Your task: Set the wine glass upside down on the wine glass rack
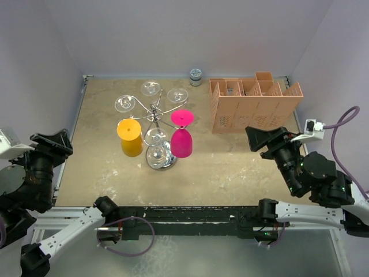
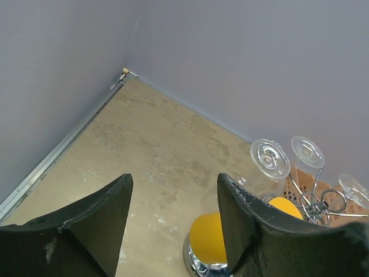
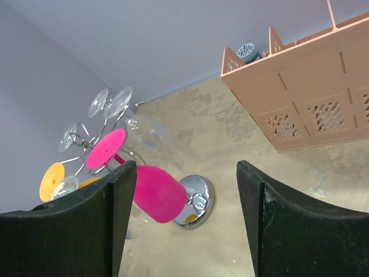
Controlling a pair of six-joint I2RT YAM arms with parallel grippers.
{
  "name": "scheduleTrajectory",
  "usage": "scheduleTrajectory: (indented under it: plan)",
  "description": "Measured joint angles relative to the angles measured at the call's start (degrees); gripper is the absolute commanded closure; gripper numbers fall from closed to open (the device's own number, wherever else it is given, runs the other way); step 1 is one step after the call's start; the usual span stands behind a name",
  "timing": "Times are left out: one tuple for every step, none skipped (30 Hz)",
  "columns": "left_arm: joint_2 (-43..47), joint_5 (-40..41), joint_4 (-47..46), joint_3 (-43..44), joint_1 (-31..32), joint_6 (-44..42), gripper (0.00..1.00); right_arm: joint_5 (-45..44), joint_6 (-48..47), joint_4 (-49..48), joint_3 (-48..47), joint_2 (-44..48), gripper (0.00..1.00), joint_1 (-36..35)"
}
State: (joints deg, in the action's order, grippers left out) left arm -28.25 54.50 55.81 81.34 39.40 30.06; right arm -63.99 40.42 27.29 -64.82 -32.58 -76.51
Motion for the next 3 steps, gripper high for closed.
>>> scheduleTrajectory:
  plan:
    - [0.17,0.02,0.0,0.04,0.0,-0.17,0.42,-0.02,0.02,0.04,0.0,-0.07,0.28,0.0]
    - [0.28,0.0,0.0,0.09,0.0,-0.26,0.42,-0.04,0.04,0.02,0.0,-0.13,0.28,0.0]
    - [0.5,-0.09,-0.02,0.09,0.0,-0.33,0.42,-0.09,0.09,0.02,0.0,-0.17,0.28,0.02]
